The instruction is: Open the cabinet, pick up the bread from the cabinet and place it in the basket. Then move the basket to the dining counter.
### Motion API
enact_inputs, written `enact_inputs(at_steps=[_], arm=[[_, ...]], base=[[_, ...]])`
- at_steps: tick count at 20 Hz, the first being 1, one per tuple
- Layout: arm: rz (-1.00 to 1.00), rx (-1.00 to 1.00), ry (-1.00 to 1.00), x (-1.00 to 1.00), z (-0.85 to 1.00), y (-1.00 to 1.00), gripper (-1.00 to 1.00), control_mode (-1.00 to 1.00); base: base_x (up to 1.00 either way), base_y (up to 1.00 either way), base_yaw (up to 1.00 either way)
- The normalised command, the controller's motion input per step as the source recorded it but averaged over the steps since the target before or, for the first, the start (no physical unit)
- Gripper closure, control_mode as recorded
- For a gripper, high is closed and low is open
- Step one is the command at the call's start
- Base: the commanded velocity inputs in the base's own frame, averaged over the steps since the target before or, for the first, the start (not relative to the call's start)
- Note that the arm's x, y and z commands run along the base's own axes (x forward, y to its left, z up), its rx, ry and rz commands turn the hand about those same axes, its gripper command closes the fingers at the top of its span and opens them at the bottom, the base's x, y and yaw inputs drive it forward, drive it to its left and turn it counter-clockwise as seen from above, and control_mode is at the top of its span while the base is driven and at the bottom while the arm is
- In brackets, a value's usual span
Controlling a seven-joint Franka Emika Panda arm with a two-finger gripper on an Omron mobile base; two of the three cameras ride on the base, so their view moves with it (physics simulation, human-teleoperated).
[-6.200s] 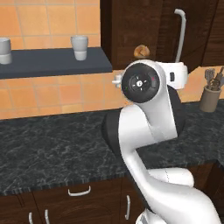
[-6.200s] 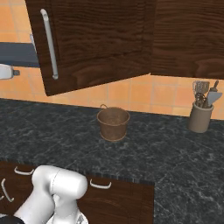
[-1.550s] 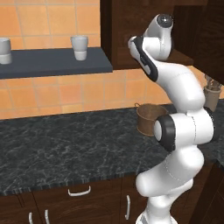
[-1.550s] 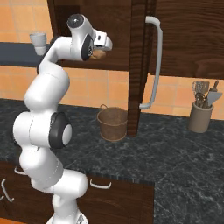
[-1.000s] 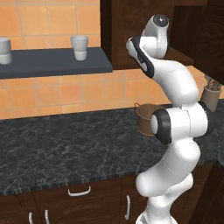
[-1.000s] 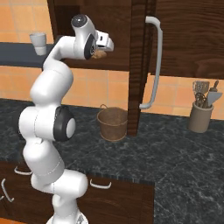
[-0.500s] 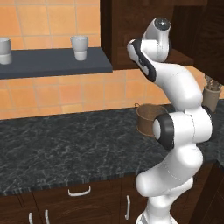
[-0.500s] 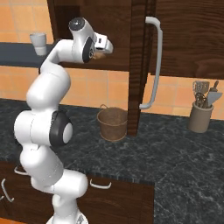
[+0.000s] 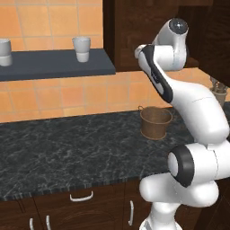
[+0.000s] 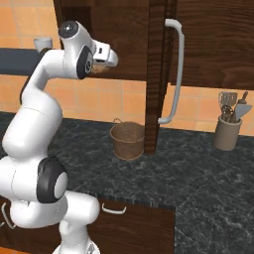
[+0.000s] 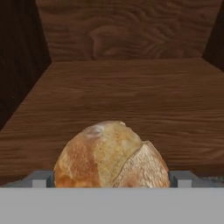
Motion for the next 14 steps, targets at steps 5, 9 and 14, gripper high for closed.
enact_inputs(at_steps=[5,9,14], arm=[[0.0,0.0,0.22,-1.0,-0.15,0.1,1.0,-1.0],[0.0,-0.01,0.36,-0.92,-0.86,0.0,1.0,-1.0],[0.0,-0.04,0.32,-0.22,-1.0,-0.21,1.0,-1.0]], base=[[0.0,0.0,0.0],[0.0,0.0,0.0],[0.0,0.0,0.0]])
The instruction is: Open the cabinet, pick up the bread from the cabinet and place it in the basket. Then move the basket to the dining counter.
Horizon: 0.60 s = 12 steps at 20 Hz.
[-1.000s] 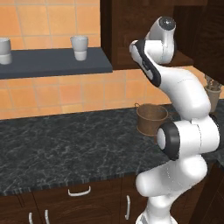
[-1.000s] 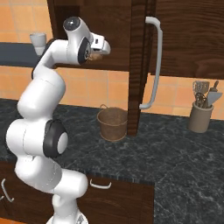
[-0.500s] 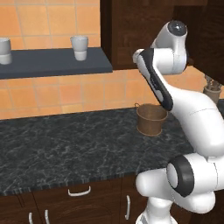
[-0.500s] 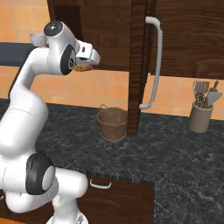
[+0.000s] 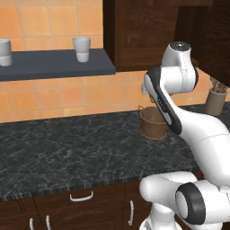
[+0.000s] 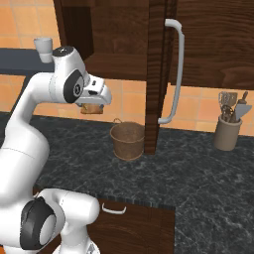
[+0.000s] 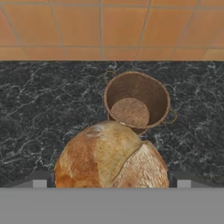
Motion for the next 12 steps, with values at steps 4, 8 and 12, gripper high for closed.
enact_inputs(at_steps=[4,8,12], arm=[[0.0,0.0,0.2,0.31,-0.93,-0.56,1.0,-1.0],[0.01,-0.01,0.08,0.78,-0.52,-0.51,1.0,-1.0],[0.07,-0.05,0.02,0.89,-0.6,-0.27,1.0,-1.0]], base=[[0.0,0.0,0.0],[0.0,0.0,0.0],[0.0,0.0,0.0]])
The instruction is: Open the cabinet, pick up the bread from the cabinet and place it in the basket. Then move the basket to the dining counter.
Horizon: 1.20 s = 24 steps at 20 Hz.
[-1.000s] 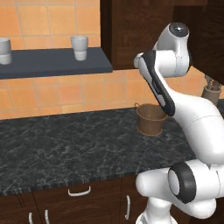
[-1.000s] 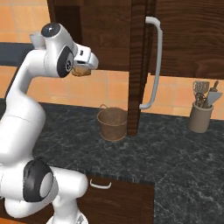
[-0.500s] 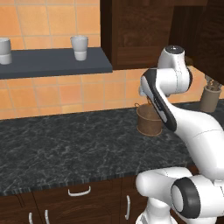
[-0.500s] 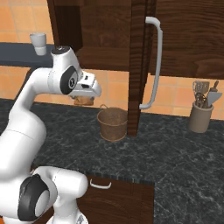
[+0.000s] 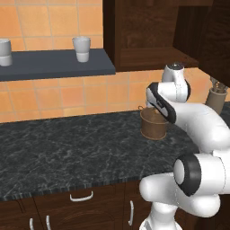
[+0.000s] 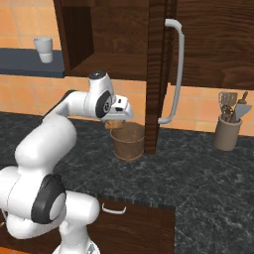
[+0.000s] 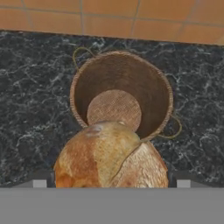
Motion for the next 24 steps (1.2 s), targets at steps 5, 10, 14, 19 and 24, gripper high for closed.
enact_inputs(at_steps=[5,10,14,19,24], arm=[[0.08,-0.02,0.0,0.9,-0.38,-0.29,1.0,-1.0],[0.11,0.0,0.0,0.56,-0.49,-0.19,1.0,-1.0],[0.1,0.0,0.06,0.57,-0.53,-0.09,1.0,-1.0],[0.09,0.0,0.02,0.49,-0.61,0.0,1.0,-1.0],[0.09,-0.02,0.0,0.34,-0.67,0.0,1.0,-1.0]], base=[[0.0,0.0,0.0],[0.0,0.0,0.0],[0.0,0.0,0.0],[0.0,0.0,0.0],[0.0,0.0,0.0]])
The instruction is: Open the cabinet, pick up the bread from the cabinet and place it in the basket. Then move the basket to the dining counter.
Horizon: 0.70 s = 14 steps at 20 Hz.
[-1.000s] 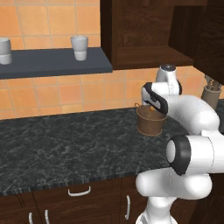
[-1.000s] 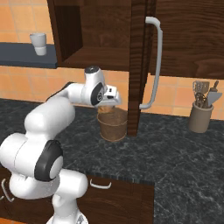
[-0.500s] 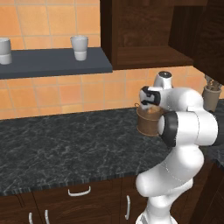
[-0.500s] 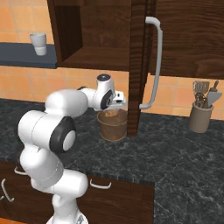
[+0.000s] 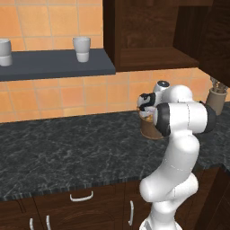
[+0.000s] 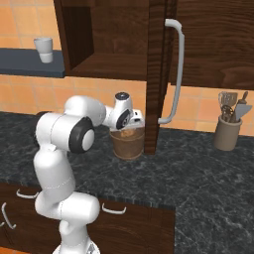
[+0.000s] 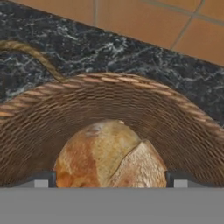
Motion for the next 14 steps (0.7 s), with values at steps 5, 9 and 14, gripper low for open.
enact_inputs(at_steps=[5,9,14], arm=[[0.07,-0.05,0.0,0.07,-0.59,0.0,1.0,-1.0],[0.05,-0.12,-0.08,-0.18,-0.5,0.03,-1.0,-1.0],[0.06,-0.16,-0.39,-0.11,-0.03,0.05,-1.0,-1.0]], base=[[0.0,0.0,0.0],[0.0,0.0,0.0],[0.0,0.0,0.0]])
